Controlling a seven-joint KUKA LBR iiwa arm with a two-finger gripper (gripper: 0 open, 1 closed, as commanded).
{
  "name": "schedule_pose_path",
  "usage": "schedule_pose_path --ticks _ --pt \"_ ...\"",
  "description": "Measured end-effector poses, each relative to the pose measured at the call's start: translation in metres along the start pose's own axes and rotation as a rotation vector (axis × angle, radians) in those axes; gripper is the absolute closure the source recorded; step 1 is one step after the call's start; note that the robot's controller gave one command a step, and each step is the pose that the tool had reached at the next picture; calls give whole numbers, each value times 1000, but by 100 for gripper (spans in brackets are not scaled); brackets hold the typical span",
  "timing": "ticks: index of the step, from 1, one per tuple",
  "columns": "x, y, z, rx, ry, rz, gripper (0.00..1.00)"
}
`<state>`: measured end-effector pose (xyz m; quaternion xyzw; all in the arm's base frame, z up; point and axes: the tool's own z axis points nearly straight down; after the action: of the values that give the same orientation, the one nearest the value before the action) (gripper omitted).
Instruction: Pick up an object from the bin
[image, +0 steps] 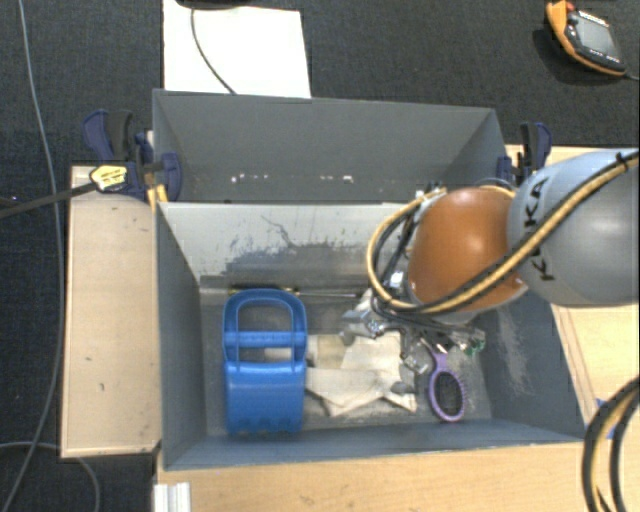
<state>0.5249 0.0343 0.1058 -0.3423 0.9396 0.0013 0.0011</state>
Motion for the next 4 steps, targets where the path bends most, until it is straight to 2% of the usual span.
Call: schedule_pose_path --ticks 1,2,3,4 --pt "26 -10 36 12 -5 -305 0" --pt "35 6 34 8 -7 -270 100" --pt "35 6 33 8 -7 -271 100" --pt "37 8 6 0 -2 -267 100"
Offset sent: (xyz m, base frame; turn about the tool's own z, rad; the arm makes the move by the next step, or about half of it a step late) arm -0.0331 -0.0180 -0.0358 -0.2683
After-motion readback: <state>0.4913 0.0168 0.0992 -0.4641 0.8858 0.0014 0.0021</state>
